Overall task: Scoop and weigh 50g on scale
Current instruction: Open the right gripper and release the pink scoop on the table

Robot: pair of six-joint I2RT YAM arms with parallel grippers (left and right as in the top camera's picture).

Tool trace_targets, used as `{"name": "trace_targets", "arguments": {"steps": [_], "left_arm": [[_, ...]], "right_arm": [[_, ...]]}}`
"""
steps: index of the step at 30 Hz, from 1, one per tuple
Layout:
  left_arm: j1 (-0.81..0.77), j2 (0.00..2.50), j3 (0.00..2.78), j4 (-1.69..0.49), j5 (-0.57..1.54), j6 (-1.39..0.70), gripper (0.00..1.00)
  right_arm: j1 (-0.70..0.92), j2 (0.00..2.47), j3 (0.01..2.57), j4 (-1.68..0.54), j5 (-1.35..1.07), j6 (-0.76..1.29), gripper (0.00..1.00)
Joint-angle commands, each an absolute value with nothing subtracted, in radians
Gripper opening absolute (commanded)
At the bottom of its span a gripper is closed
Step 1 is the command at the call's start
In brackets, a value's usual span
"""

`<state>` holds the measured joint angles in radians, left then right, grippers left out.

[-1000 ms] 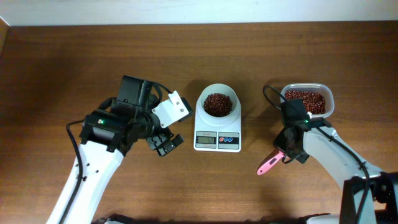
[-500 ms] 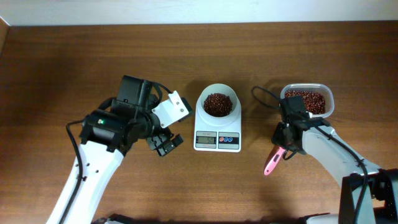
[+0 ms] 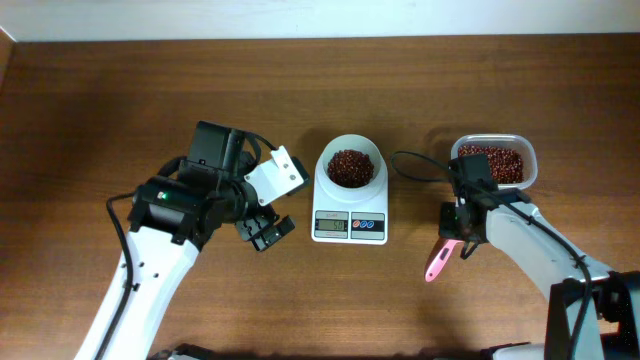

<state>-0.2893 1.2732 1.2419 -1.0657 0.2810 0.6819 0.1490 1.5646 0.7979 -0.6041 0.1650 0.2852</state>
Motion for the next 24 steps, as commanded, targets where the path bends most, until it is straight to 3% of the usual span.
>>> {"name": "trace_targets", "arguments": {"steps": [1,7,13,17,24], "left_arm": [[-0.285,1.263,1.257,-1.064,0.292,0.698,0.99],[-0.285,1.263,1.257,-1.064,0.292,0.698,0.99],[-0.285,1.263,1.257,-1.064,0.292,0.698,0.99],[-0.285,1.263,1.257,-1.065,0.292,0.698,0.99],[-0.285,1.263,1.257,-1.065,0.292,0.698,0.99]], "right_arm": [[0.142,1.573,0.788,-0.605,0.276,0.268,0.04],[0.142,1.573,0.788,-0.541,0.312,0.262,0.05],[0.142,1.573,0.788,-0.463,0.229,0.107,0.05],[0.142,1.573,0.788,-0.475,0.137,0.082,0.05],[0.142,1.571,0.789,-0.524,0.191,0.086,0.04]]}}
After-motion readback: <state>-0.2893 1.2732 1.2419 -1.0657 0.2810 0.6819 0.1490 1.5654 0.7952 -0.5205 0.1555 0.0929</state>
